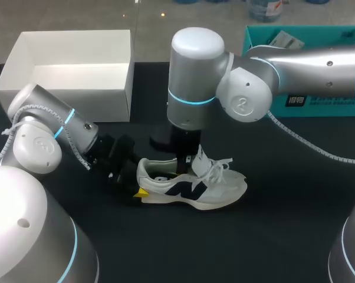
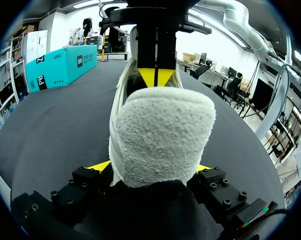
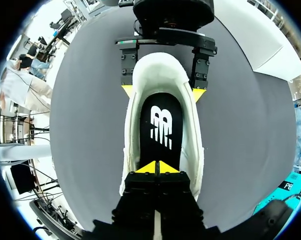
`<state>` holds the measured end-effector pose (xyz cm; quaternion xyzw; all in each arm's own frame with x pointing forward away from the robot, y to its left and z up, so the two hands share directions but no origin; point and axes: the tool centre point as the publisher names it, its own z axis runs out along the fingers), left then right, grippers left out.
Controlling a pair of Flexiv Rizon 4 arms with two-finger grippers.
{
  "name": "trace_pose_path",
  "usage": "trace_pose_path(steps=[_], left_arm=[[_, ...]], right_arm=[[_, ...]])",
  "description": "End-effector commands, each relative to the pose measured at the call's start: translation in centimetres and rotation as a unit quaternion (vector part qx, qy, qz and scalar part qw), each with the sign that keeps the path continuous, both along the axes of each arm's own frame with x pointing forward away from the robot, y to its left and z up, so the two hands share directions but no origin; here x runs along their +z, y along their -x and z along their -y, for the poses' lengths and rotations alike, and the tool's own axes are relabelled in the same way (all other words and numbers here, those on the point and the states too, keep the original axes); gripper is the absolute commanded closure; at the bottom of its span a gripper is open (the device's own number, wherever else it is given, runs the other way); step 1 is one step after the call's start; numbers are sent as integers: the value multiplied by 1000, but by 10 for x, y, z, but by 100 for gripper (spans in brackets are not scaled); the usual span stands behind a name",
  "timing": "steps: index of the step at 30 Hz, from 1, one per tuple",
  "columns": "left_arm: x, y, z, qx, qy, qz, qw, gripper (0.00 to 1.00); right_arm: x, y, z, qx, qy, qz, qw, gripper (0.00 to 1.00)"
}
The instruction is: Take the shoe out of the shoebox, open the shoe tongue, remove and reinsert the insole, then place the shoe into the shoebox
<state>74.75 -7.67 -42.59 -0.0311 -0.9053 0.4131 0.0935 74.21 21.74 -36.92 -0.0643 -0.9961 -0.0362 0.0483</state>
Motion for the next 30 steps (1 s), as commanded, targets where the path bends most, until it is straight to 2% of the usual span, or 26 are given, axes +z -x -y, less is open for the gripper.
trace_pose_path(steps=[1, 8, 19, 20, 21, 22, 27, 30], left_arm=[[-2, 0, -1, 0, 0, 0, 1000, 100], [-2, 0, -1, 0, 0, 0, 1000, 100], [-2, 0, -1, 0, 0, 0, 1000, 100], [-2, 0, -1, 0, 0, 0, 1000, 100], [-2, 0, -1, 0, 0, 0, 1000, 100], [-2, 0, -1, 0, 0, 0, 1000, 100], [-2, 0, -1, 0, 0, 0, 1000, 100], [-2, 0, -1, 0, 0, 0, 1000, 100]], right_arm=[[-8, -4, -3, -1, 8, 1, 1000, 100], [-19, -5, -4, -9, 15, 14, 1000, 100], [-25, -11, -6, -15, 28, 60, 998, 100], [-25, -12, -6, -16, 27, 63, 998, 94], [-26, -13, -5, -16, 28, 63, 997, 78], [-26, -14, -5, -17, 28, 64, 997, 74], [-28, -16, -5, -20, 29, 64, 997, 67], [-34, -17, -5, -17, 29, 58, 998, 66]])
